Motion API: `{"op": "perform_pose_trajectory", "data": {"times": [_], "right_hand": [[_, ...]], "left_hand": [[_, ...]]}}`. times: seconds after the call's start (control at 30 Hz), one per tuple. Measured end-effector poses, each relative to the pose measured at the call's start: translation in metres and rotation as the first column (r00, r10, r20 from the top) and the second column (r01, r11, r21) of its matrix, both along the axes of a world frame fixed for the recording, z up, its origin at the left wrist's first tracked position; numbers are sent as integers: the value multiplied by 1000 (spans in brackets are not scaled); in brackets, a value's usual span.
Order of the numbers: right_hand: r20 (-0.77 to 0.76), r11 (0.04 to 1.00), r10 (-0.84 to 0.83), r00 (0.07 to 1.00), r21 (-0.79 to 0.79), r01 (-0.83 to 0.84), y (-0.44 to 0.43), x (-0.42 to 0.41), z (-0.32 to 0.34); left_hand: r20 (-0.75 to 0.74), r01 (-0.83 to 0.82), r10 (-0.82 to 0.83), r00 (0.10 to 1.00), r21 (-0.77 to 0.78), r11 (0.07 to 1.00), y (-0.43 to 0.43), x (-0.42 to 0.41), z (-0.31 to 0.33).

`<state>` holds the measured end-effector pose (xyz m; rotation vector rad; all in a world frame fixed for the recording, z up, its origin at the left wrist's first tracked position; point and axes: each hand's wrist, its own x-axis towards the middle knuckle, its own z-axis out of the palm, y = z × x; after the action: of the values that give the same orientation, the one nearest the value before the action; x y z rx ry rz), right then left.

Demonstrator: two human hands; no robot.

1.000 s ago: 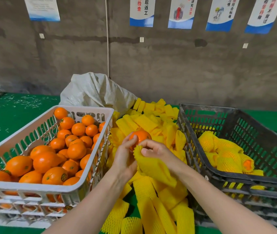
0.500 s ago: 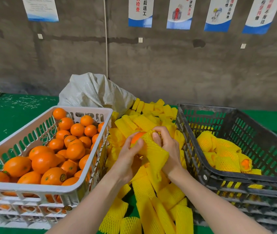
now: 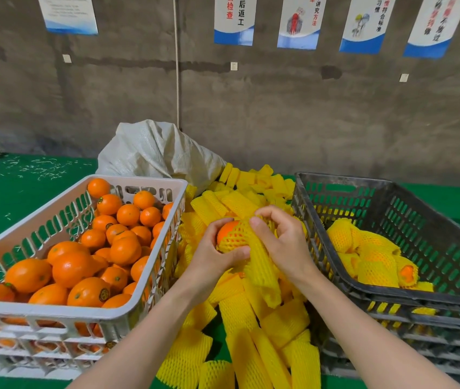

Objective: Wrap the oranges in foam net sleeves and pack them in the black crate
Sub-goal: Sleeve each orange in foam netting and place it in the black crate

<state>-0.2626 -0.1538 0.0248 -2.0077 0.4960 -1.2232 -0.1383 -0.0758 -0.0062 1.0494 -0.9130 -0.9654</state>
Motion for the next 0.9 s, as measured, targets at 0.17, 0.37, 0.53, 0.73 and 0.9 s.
{"op": "perform_pose_trajectory", "data": {"times": [0.17, 0.37, 0.53, 0.73, 0.9], "right_hand": [[117, 987, -155, 981, 56, 149, 5, 7, -11], [200, 977, -199, 959, -40, 211, 5, 13, -1], [179, 992, -114, 977, 75, 102, -4, 15, 8], [208, 983, -129, 970, 156, 97, -6, 20, 11], [156, 964, -101, 983, 260, 58, -12, 19, -4]], "left_hand": [[-427, 131, -129, 895, -26, 991, -2, -6, 7], [-570, 154, -217, 792, -158, 975, -10, -10, 7], [-510, 190, -225, 830, -121, 974, -11, -5, 6], [-364, 95, -66, 929, 62, 994, -16, -5, 7], [-413, 28, -44, 910, -44, 999, -21, -3, 1]]}}
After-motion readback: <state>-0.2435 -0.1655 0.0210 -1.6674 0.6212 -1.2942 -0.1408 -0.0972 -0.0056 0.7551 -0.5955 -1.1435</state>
